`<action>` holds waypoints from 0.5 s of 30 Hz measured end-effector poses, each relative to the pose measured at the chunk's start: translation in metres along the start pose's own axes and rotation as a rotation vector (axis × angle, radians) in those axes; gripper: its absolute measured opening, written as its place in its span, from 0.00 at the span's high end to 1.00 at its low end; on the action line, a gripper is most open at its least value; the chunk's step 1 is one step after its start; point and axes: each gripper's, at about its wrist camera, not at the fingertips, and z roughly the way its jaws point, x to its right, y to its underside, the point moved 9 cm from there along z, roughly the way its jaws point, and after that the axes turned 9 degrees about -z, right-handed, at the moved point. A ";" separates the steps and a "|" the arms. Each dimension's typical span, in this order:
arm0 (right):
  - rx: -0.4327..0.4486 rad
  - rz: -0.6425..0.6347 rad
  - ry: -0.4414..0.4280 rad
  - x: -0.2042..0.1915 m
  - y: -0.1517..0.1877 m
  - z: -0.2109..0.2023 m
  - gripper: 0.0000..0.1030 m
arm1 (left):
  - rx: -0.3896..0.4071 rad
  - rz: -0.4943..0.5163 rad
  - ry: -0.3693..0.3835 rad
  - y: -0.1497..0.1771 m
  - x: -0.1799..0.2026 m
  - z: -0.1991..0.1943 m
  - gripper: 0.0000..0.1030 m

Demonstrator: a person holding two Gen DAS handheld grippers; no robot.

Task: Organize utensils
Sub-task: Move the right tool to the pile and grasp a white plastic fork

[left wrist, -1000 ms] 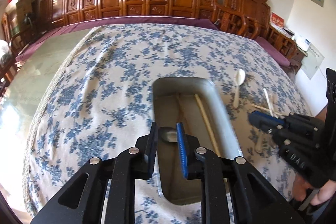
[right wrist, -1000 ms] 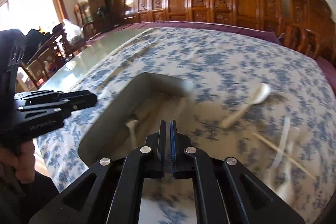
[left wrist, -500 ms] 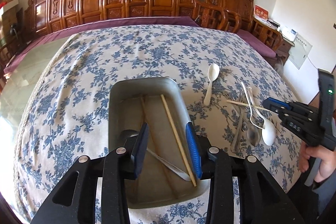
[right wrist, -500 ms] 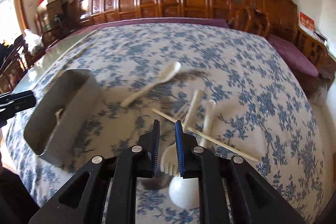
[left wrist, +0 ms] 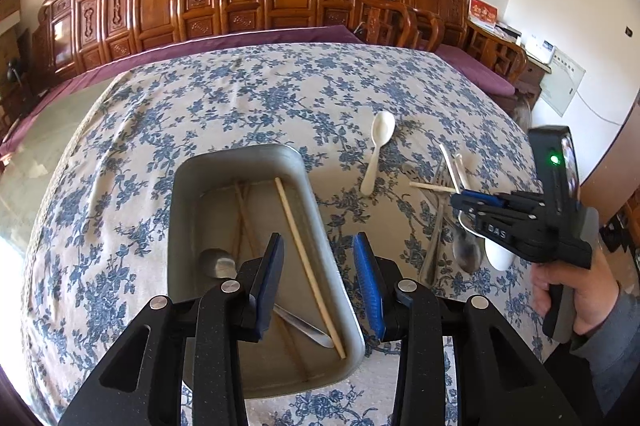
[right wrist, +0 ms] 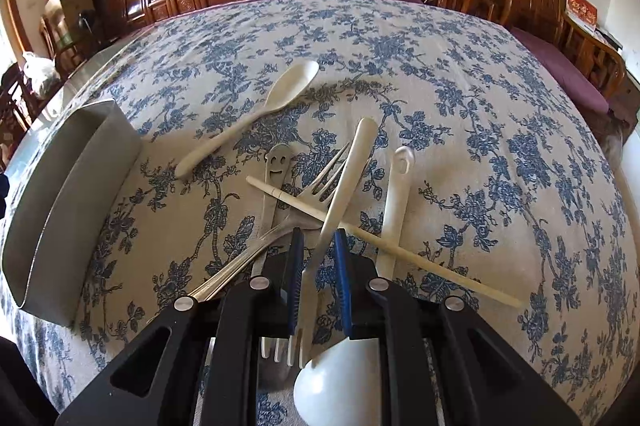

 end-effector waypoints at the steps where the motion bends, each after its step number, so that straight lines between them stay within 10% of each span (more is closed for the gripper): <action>1: 0.002 -0.002 -0.009 -0.001 0.000 0.001 0.83 | 0.002 0.007 0.001 0.001 0.003 -0.001 0.67; 15: 0.148 0.008 -0.107 0.016 -0.010 -0.029 0.93 | 0.018 0.065 -0.035 -0.010 0.029 -0.001 0.67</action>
